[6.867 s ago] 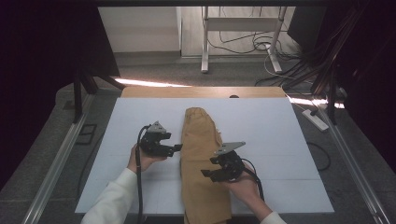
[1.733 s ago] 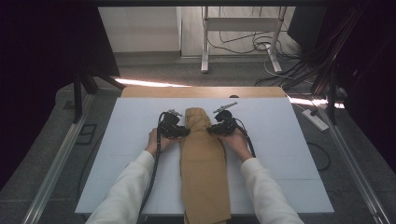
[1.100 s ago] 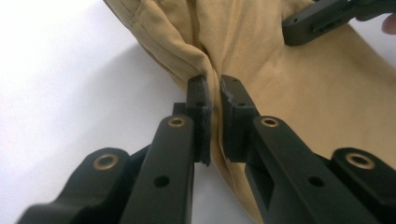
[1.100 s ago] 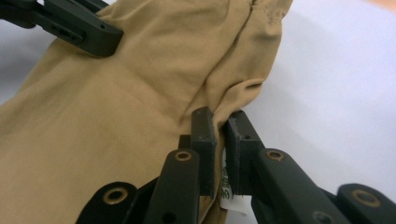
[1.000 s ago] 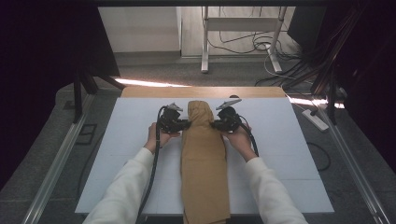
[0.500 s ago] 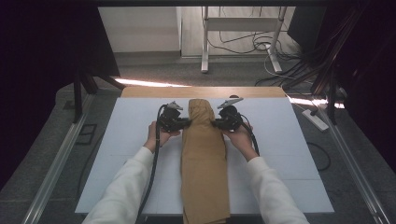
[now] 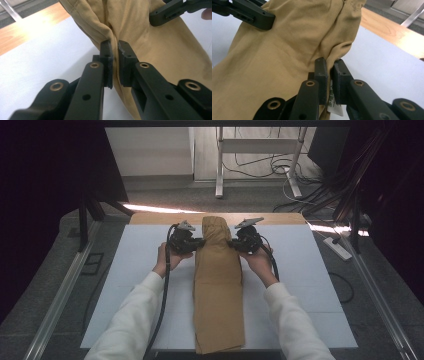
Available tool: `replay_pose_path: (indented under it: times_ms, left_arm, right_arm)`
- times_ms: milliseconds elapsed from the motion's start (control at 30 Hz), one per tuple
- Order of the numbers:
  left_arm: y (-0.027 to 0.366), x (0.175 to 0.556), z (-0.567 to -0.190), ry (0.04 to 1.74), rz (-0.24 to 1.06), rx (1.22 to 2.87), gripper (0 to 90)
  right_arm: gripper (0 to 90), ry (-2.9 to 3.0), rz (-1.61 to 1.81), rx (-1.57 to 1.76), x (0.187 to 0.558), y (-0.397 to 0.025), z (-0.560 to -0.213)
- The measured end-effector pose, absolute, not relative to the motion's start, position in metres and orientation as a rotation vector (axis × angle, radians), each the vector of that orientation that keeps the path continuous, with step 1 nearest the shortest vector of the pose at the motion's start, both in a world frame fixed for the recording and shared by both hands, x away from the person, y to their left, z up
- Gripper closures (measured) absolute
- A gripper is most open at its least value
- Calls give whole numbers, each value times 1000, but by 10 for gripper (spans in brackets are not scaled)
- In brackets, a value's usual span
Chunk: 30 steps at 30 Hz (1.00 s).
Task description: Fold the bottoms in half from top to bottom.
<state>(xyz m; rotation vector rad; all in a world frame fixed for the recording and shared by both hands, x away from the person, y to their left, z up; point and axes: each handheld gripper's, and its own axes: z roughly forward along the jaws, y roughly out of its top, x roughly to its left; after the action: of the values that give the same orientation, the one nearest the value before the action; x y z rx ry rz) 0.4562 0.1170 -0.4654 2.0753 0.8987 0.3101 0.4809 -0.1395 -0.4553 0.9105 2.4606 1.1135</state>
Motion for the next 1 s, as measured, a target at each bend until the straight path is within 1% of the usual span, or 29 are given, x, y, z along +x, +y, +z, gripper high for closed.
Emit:
replay_pose_path:
  times_ms: [200, 400, 500, 767, 1000]
  left_arm:
    - [118, 458, -464, 879, 329, 2082, 827]
    - [117, 463, -449, 863, 368, 2066, 827]
    - [116, 461, -447, 844, 377, 2071, 827]
    - [116, 458, -461, 852, 354, 2082, 825]
    - [117, 454, -465, 831, 352, 2086, 824]
  right_arm:
    - [833, 2462, 1101, 901, 481, -140, -454]
    - [834, 2411, 1156, 899, 485, -142, -444]
    - [834, 2401, 1160, 891, 483, -144, -441]
    - [834, 2426, 1144, 901, 480, -145, -453]
    - [835, 2435, 1149, 912, 479, -146, -461]
